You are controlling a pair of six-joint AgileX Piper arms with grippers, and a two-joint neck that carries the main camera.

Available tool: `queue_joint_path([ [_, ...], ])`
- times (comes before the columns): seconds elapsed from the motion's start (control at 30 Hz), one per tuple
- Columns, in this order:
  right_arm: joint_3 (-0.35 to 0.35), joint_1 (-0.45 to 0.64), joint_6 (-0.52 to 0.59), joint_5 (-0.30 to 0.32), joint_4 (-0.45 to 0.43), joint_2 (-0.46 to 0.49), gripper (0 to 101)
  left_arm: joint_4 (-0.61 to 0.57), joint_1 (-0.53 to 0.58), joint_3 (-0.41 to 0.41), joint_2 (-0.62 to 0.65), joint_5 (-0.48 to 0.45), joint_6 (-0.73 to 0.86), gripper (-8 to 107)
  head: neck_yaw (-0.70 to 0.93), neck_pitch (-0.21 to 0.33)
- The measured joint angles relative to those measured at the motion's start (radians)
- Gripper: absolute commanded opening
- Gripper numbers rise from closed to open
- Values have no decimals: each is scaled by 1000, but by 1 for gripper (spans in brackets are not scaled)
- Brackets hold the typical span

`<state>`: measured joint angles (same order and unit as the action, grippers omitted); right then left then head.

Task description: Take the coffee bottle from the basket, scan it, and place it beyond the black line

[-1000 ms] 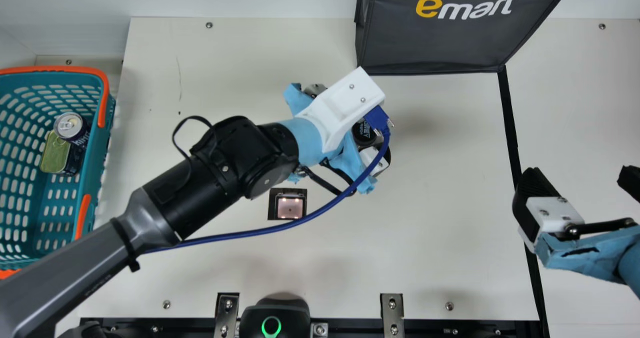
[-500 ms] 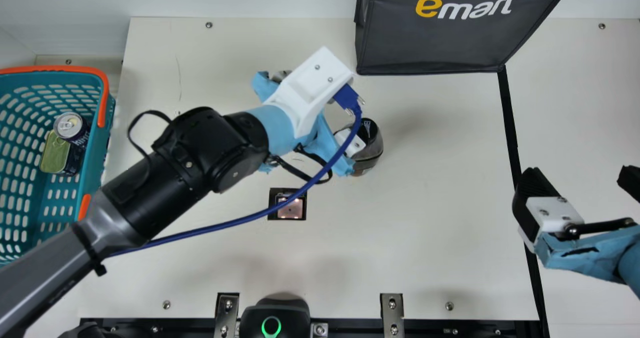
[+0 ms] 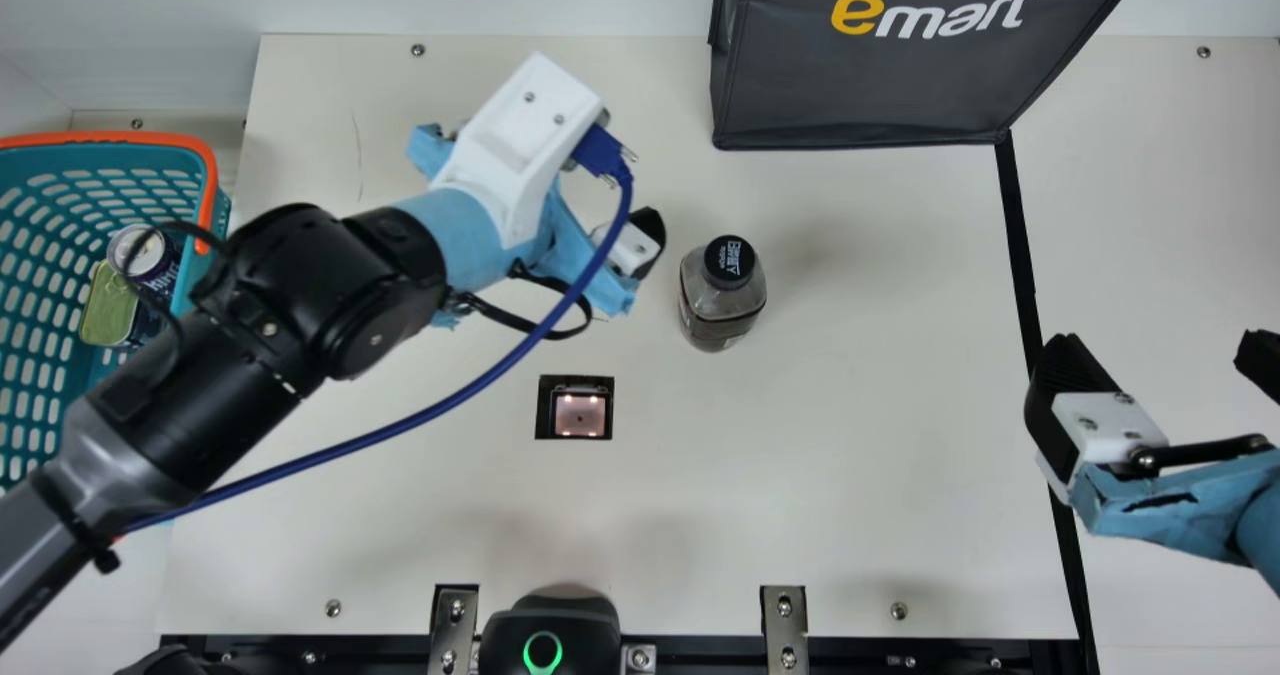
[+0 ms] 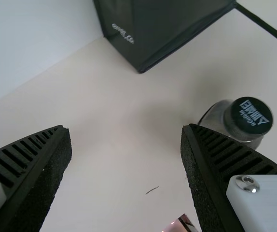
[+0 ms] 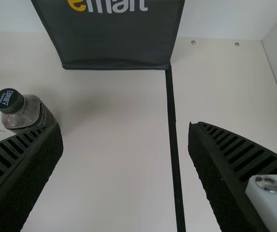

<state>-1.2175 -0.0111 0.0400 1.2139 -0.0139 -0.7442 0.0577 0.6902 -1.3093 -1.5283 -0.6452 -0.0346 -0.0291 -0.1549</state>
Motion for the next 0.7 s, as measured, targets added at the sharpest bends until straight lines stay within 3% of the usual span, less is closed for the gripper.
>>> queue_joint_path([
  [0.7,0,0,0,0,0,0,91,66,-197,165,193,22,-74,90,0,0],
])
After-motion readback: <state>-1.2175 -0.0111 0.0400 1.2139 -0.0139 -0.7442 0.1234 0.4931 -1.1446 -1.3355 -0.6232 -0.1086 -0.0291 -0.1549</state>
